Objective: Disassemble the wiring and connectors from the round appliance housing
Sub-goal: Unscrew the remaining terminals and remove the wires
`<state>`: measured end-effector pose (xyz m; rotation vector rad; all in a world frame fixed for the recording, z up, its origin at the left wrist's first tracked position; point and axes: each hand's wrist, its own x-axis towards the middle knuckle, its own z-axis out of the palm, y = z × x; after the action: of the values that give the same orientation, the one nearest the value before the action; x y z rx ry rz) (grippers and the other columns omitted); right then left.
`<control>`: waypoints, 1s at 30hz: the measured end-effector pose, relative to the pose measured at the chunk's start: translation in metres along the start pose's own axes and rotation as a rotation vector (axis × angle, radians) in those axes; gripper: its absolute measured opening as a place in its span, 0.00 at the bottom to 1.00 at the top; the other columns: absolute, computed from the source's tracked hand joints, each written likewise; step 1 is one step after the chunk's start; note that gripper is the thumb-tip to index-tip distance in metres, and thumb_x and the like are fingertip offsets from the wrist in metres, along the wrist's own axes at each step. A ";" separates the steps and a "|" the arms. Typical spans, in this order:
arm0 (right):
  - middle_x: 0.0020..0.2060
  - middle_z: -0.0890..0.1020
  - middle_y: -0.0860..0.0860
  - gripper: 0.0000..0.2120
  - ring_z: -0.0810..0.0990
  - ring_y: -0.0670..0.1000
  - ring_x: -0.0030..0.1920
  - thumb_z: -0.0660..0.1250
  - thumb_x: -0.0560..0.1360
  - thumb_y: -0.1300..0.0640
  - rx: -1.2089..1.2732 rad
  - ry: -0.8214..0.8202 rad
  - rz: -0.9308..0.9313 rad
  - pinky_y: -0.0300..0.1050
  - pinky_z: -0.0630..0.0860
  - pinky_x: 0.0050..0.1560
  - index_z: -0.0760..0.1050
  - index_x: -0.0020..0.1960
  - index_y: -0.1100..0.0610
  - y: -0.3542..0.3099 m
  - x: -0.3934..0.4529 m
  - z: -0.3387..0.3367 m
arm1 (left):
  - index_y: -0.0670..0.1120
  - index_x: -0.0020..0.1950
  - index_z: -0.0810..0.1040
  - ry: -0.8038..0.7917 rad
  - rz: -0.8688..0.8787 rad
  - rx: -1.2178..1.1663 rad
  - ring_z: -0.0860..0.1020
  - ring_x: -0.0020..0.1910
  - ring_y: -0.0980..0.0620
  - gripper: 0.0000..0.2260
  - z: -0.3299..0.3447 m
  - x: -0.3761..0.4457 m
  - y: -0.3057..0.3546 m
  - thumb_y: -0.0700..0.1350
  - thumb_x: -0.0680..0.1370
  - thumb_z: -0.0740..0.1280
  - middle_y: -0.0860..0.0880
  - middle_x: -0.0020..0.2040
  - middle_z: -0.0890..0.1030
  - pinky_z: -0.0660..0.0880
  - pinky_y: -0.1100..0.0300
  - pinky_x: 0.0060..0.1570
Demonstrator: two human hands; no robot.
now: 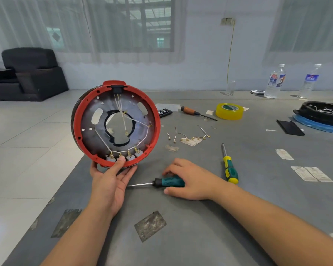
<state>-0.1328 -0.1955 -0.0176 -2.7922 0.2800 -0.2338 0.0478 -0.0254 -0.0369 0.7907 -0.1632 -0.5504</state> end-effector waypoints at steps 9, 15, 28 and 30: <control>0.51 0.83 0.42 0.16 0.80 0.40 0.53 0.79 0.71 0.47 0.374 0.224 0.085 0.31 0.74 0.55 0.82 0.58 0.46 0.006 -0.007 0.002 | 0.58 0.79 0.61 0.003 0.026 -0.003 0.86 0.57 0.37 0.36 0.003 -0.003 0.002 0.32 0.79 0.72 0.42 0.65 0.83 0.85 0.43 0.53; 0.50 0.82 0.52 0.20 0.86 0.48 0.44 0.83 0.67 0.54 0.920 0.394 0.269 0.42 0.83 0.44 0.80 0.55 0.44 0.009 -0.006 -0.006 | 0.59 0.79 0.61 0.022 0.075 -0.005 0.86 0.57 0.37 0.36 -0.001 -0.002 0.006 0.33 0.80 0.72 0.46 0.66 0.82 0.84 0.42 0.56; 0.56 0.83 0.62 0.33 0.86 0.58 0.54 0.70 0.79 0.66 1.595 0.653 0.373 0.54 0.83 0.55 0.57 0.71 0.40 -0.031 0.032 0.020 | 0.51 0.81 0.62 0.017 0.016 -0.004 0.87 0.55 0.36 0.35 -0.001 0.000 0.006 0.36 0.78 0.74 0.40 0.68 0.81 0.83 0.39 0.55; 0.56 0.84 0.61 0.41 0.86 0.61 0.53 0.72 0.77 0.68 1.612 0.585 0.350 0.59 0.83 0.54 0.53 0.66 0.31 -0.034 0.033 0.022 | 0.52 0.81 0.62 0.014 0.017 0.002 0.86 0.56 0.35 0.36 -0.001 0.001 0.005 0.36 0.78 0.75 0.40 0.68 0.81 0.83 0.38 0.55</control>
<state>-0.0907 -0.1648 -0.0223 -1.0285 0.4246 -0.7512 0.0508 -0.0220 -0.0345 0.7945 -0.1577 -0.5286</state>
